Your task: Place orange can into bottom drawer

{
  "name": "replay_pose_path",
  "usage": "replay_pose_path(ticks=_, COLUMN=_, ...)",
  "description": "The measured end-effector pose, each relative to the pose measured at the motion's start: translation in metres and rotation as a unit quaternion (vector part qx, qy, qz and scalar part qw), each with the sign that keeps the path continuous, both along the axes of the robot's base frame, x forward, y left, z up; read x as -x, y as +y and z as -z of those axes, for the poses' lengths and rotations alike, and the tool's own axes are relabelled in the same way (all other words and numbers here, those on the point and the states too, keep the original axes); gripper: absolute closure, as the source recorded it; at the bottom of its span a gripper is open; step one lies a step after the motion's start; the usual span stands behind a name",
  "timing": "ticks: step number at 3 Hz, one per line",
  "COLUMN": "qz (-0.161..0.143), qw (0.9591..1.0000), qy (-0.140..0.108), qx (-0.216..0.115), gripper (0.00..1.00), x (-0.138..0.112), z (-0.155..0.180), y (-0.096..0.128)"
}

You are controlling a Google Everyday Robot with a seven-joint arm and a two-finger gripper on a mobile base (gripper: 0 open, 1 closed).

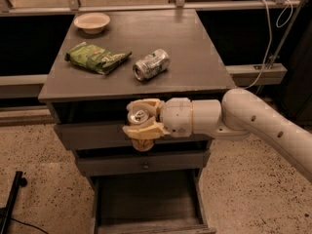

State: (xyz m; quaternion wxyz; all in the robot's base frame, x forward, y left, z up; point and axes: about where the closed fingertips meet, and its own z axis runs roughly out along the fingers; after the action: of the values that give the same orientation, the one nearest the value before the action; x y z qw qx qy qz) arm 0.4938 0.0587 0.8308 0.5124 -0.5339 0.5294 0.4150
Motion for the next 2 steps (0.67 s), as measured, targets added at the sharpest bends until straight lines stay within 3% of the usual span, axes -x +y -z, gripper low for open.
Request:
replay_pose_path(ticks=1, qz=0.000, qw=1.0000, qy=-0.007, qx=0.000, gripper=1.00, x=-0.0017, z=0.0003, y=0.0010)
replay_pose_path(ticks=2, qz=0.002, qw=0.9991, qy=-0.041, qx=-0.003, gripper=1.00, x=-0.0113, z=0.0017, y=0.0063)
